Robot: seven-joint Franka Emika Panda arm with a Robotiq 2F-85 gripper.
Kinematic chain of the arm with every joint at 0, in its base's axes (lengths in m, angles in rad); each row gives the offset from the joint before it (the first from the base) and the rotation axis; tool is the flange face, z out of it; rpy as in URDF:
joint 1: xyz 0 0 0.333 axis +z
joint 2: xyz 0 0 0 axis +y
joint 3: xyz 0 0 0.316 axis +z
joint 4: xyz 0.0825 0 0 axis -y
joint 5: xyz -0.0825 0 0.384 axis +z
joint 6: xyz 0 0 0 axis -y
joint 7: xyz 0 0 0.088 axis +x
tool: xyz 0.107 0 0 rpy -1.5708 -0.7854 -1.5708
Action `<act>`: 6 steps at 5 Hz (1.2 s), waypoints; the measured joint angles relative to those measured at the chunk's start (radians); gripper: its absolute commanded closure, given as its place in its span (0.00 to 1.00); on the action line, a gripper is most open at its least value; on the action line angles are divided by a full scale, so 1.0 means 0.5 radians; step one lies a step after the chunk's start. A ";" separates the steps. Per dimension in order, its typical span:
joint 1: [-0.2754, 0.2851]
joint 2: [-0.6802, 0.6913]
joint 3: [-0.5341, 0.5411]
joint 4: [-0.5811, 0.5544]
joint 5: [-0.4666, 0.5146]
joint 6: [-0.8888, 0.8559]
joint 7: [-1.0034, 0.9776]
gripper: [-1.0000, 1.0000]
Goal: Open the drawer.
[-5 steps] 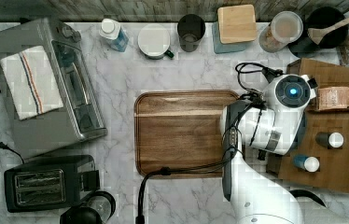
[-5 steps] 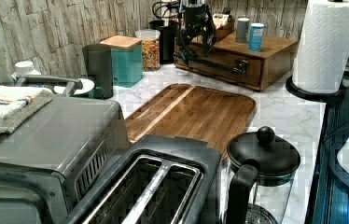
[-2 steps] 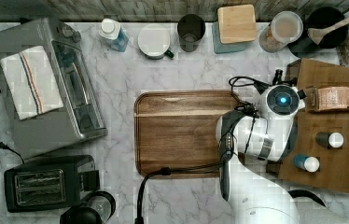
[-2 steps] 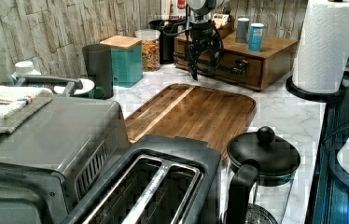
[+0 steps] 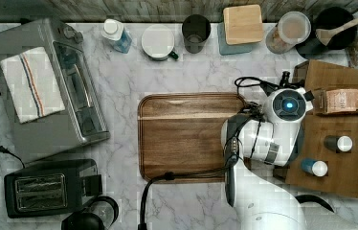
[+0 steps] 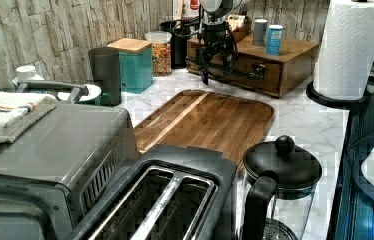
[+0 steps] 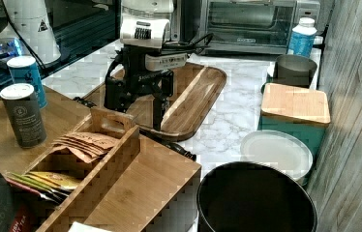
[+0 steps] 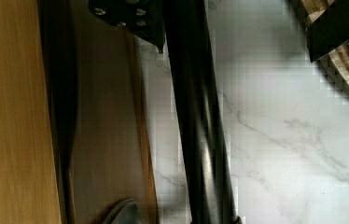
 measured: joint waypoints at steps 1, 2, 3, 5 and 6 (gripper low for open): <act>-0.008 -0.003 0.002 -0.004 0.034 0.013 -0.057 0.00; -0.022 -0.010 0.015 -0.008 0.051 0.004 -0.082 0.00; -0.061 -0.006 0.066 0.012 0.143 -0.028 -0.082 0.00; -0.035 0.011 0.134 0.027 0.273 -0.036 -0.045 0.00; 0.019 0.044 0.134 0.062 0.273 -0.059 -0.021 0.00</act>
